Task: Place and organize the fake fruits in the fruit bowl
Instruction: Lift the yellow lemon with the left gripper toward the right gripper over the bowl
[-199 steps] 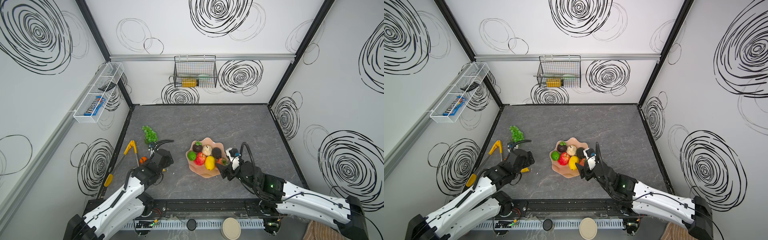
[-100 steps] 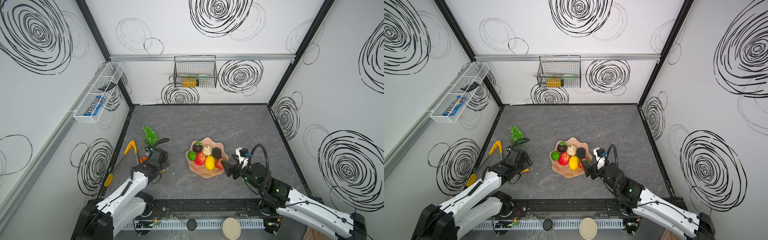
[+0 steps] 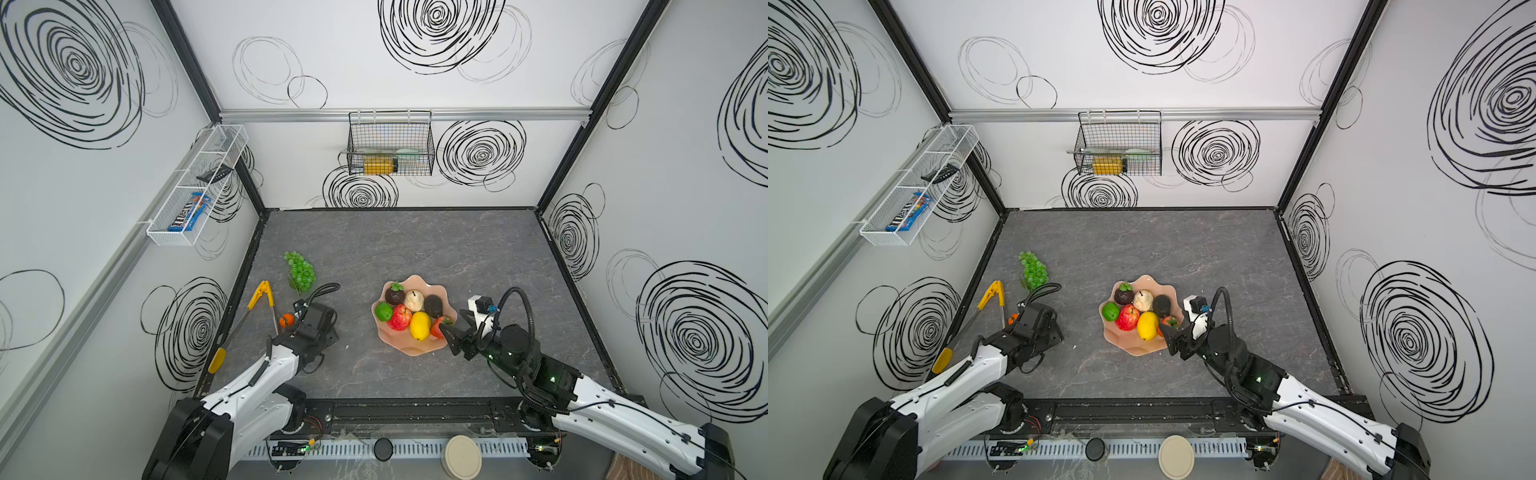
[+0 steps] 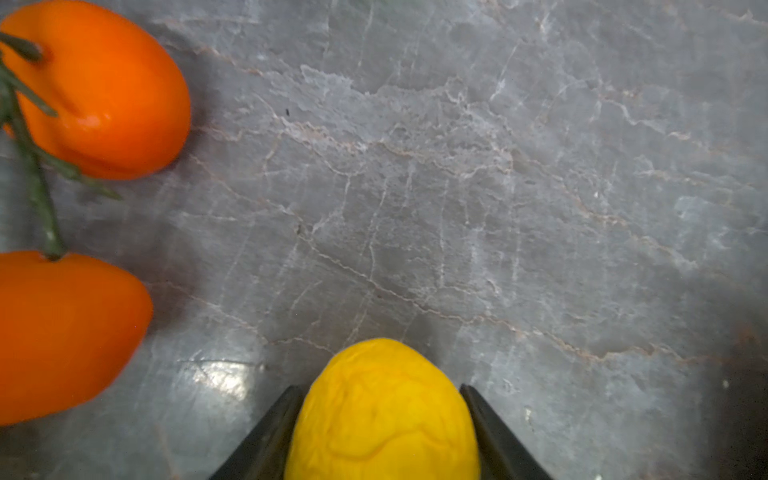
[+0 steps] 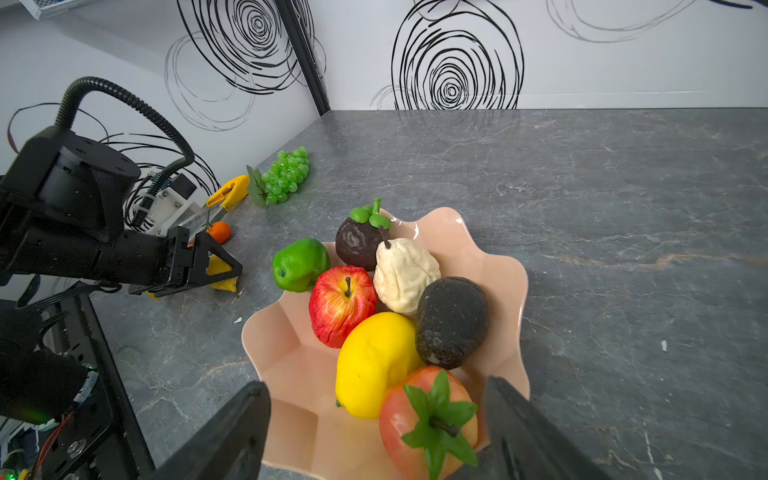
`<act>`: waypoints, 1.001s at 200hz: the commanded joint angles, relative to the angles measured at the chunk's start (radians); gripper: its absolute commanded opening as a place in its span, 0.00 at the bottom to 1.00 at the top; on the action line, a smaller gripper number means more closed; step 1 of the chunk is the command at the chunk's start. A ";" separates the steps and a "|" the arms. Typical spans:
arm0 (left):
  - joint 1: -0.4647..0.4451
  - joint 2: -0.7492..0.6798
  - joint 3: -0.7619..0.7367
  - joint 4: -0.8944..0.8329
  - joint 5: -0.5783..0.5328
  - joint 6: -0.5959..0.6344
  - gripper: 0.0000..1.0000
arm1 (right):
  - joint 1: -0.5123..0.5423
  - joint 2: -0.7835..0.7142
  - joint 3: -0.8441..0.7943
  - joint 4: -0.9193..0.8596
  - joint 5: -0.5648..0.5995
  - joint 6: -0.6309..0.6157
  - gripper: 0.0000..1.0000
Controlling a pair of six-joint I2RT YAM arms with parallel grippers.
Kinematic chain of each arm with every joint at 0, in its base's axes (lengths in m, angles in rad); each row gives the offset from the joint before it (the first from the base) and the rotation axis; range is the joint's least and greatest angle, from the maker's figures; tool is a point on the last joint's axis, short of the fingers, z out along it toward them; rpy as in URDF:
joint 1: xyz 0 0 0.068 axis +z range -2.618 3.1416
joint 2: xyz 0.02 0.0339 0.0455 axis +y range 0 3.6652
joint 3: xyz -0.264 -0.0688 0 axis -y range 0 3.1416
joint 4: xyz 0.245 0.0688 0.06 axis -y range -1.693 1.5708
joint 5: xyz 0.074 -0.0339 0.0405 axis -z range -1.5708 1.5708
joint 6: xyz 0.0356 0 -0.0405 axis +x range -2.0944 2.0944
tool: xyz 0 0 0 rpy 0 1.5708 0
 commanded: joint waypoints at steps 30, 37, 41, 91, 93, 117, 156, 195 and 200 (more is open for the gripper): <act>-0.007 -0.047 -0.011 0.095 0.066 0.005 0.56 | -0.007 0.021 0.030 0.002 -0.006 0.007 0.84; -0.015 -0.061 0.001 0.088 0.068 0.007 0.56 | -0.008 0.022 0.035 0.000 -0.009 0.010 0.84; -0.022 -0.070 0.010 0.081 0.068 0.007 0.56 | -0.009 0.024 0.036 -0.002 -0.012 0.013 0.84; -0.067 -0.250 0.147 0.013 0.085 -0.006 0.57 | -0.010 0.046 0.063 0.037 -0.068 0.074 0.84; -0.069 -0.256 0.153 0.014 0.088 -0.008 0.57 | -0.010 0.049 0.064 0.041 -0.074 0.077 0.84; -0.118 -0.323 0.191 0.072 0.122 -0.054 0.56 | -0.010 0.089 0.077 0.104 -0.122 0.113 0.84; -0.332 -0.286 0.227 0.281 0.093 -0.145 0.58 | -0.002 0.170 0.108 0.240 -0.228 0.149 0.84; -0.468 -0.177 0.255 0.455 0.101 -0.185 0.59 | 0.065 0.242 0.135 0.322 -0.203 0.136 0.84; -0.480 -0.168 0.255 0.474 0.104 -0.190 0.59 | 0.084 0.250 0.134 0.334 -0.183 0.123 0.84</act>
